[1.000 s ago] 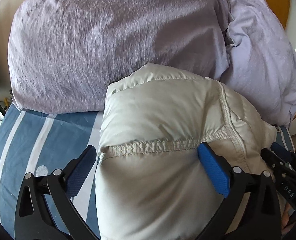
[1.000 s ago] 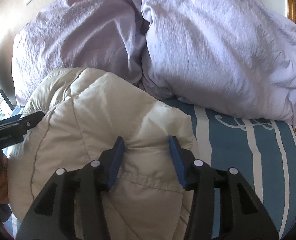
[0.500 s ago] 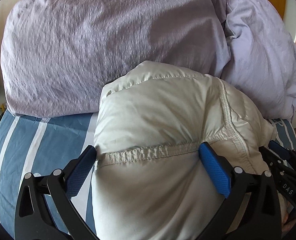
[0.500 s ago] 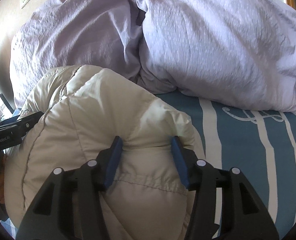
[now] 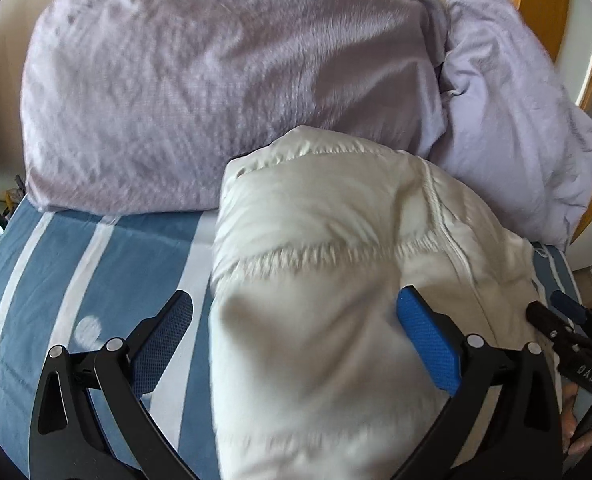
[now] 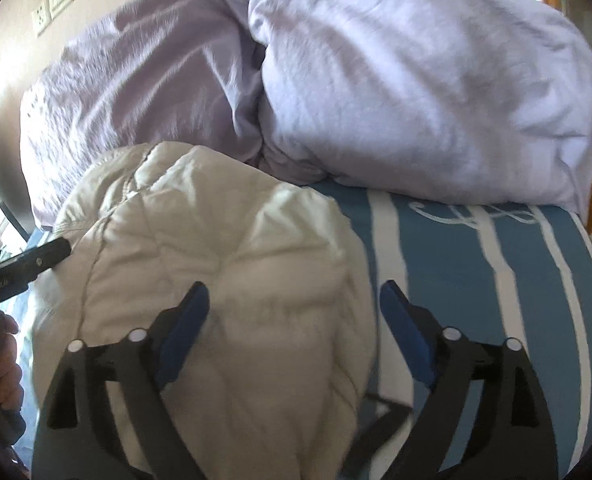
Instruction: Fold large clothes
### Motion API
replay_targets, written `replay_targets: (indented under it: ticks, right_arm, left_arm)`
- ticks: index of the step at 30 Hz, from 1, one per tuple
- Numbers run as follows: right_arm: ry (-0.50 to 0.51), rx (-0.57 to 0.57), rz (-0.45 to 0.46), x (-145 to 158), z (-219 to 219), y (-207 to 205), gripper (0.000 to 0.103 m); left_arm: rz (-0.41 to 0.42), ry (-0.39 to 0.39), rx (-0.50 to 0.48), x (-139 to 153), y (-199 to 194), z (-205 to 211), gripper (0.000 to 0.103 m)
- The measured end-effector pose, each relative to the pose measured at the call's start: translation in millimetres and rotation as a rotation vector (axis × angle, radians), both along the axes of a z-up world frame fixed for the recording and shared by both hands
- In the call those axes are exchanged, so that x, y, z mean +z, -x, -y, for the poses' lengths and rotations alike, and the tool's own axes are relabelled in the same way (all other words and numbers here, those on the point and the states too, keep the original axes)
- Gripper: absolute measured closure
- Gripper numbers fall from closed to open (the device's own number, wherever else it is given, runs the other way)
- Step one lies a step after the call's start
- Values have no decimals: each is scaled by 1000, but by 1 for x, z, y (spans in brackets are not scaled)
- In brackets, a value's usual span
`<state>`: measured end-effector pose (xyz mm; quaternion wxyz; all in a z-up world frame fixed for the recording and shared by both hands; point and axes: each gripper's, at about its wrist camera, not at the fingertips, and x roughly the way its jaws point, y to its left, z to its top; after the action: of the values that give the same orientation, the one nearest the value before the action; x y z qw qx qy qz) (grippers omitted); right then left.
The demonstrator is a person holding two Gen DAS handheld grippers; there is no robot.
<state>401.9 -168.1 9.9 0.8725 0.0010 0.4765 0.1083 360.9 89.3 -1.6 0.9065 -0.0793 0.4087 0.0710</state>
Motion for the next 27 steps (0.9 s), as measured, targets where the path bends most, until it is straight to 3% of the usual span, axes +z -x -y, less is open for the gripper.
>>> replay_targets:
  ticks: [3, 8, 12, 27]
  right_arm:
    - [-2, -12, 12, 17, 6, 25, 2]
    - [-4, -13, -47, 32, 8, 66, 2]
    - [-21, -7, -31, 46, 4, 105, 2]
    - [-16, 8, -100, 58, -3, 202, 2]
  left_arm:
    - [0, 21, 3, 7, 26, -1, 1]
    - [-6, 51, 20, 15, 85, -1, 1]
    - [-17, 65, 37, 16, 125, 2, 1]
    - [22, 99, -28, 34, 215, 33, 1]
